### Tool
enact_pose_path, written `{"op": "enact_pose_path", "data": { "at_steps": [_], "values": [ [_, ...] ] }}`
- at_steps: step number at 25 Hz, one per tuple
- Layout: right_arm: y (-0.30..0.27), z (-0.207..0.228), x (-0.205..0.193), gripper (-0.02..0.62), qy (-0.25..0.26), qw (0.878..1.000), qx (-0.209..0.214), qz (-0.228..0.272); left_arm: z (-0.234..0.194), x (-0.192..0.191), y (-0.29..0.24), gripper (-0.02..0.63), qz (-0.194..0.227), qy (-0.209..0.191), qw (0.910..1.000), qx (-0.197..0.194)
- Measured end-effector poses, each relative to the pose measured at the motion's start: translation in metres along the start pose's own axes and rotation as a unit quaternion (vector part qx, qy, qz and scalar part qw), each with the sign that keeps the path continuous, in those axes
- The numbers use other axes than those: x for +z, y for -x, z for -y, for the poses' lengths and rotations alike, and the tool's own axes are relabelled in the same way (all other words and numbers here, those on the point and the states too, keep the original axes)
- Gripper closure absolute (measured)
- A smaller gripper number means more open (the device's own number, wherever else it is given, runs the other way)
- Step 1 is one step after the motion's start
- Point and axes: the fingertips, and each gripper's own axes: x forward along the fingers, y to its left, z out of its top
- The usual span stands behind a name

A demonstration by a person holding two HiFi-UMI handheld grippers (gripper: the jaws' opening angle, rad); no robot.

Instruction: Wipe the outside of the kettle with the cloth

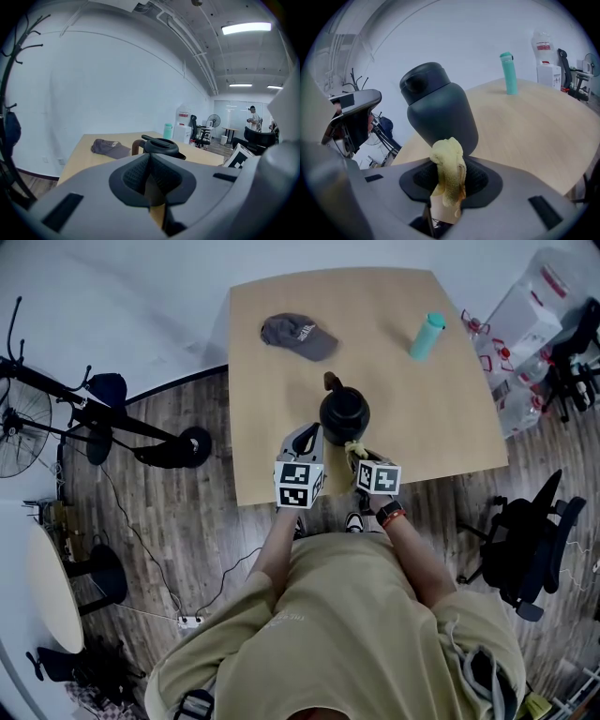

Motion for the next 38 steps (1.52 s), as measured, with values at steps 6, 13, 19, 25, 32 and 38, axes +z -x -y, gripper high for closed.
{"op": "enact_pose_path", "data": {
  "at_steps": [6,13,19,25,32,38],
  "values": [
    [0.006,0.022,0.011,0.456,0.008,1.000,-0.028,0.003,0.003,-0.001,-0.003,0.581,0.000,-0.001,0.9999,0.010],
    [0.001,0.051,0.026,0.456,0.031,0.997,-0.065,0.001,-0.003,-0.005,-0.002,0.581,-0.006,-0.003,0.9998,0.019],
    [-0.008,0.070,0.047,0.456,0.048,0.996,-0.077,0.000,-0.006,-0.006,0.000,0.581,-0.011,-0.006,0.9997,0.022],
    [-0.025,0.079,0.068,0.457,0.101,0.992,-0.075,-0.013,-0.011,0.000,0.007,0.581,0.005,-0.005,1.0000,0.004],
    [-0.029,0.079,0.082,0.457,0.108,0.991,-0.074,-0.009,-0.024,-0.002,0.011,0.581,-0.010,0.006,0.9999,0.009],
    [-0.013,0.075,0.077,0.456,0.087,0.993,-0.085,0.007,-0.030,-0.004,0.011,0.581,-0.013,0.011,0.9999,-0.003]
  ]
}}
